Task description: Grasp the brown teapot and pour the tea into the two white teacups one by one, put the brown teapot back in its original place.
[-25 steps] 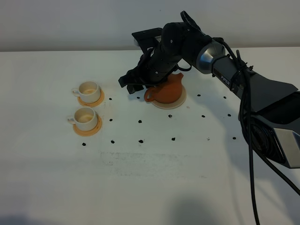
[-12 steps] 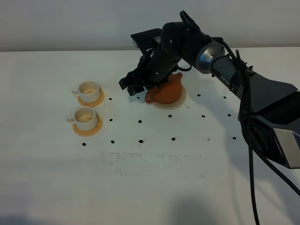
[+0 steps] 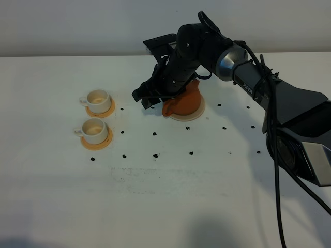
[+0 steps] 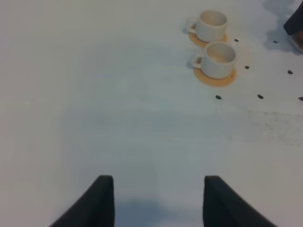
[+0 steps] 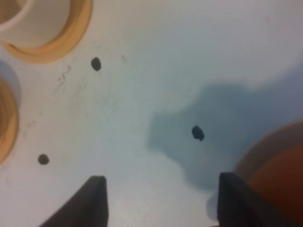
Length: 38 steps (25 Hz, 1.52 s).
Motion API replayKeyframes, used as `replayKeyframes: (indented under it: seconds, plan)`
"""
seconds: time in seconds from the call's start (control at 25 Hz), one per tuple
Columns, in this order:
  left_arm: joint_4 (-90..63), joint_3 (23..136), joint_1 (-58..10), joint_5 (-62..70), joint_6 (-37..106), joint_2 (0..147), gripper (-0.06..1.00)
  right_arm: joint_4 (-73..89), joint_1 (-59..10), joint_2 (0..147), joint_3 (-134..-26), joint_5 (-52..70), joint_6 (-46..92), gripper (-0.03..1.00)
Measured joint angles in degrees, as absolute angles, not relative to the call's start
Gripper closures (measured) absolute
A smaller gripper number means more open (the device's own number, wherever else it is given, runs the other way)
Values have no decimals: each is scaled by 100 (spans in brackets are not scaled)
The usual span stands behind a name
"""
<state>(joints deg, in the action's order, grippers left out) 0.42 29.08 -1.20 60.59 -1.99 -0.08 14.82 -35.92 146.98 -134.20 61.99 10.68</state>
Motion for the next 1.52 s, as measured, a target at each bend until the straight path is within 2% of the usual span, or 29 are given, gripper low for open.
replayKeyframes:
  seconds: [1.52]
  plan:
    - [42, 2908, -120, 6059, -199, -8, 50, 1514, -3622, 14454, -13448, 6526, 1214, 48]
